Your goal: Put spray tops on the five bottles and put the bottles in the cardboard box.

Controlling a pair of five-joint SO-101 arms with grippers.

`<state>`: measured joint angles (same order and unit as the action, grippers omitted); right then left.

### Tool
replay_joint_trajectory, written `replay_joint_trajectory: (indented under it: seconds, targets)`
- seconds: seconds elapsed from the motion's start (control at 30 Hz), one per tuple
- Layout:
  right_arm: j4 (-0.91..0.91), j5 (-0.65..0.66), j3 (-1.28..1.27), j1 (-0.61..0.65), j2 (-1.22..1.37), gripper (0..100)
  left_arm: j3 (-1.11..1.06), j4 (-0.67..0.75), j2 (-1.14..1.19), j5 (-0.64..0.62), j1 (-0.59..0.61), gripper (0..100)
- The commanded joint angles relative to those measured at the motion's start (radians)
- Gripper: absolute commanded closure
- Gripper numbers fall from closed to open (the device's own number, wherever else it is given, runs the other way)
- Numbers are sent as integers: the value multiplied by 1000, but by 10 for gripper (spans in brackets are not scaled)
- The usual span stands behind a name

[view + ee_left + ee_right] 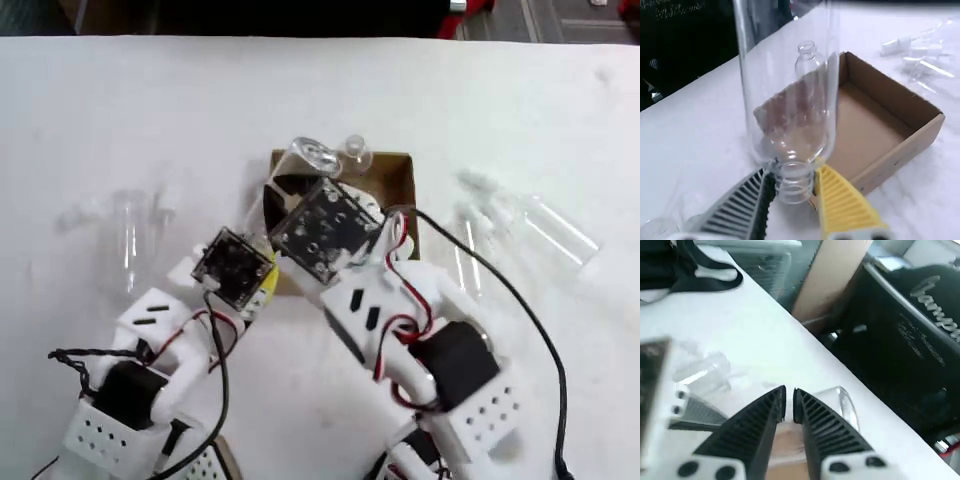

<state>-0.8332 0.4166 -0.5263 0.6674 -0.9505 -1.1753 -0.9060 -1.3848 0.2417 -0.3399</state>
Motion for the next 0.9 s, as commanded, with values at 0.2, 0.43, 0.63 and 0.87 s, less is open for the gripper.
replay_joint_trajectory:
  seconds: [0.2,0.43,0.63,0.87]
  targets:
    - [131,-6,-135,-179,-12,982,97,-37,-15,11,-10,978]
    - [131,-6,-186,-174,-21,982,236,-195,-15,9,-10,978]
    - [153,-8,-181,-170,-16,982,334,-293,-15,11,-10,978]
    - [151,-32,-110,-108,-99,982,331,-307,-15,14,-38,978]
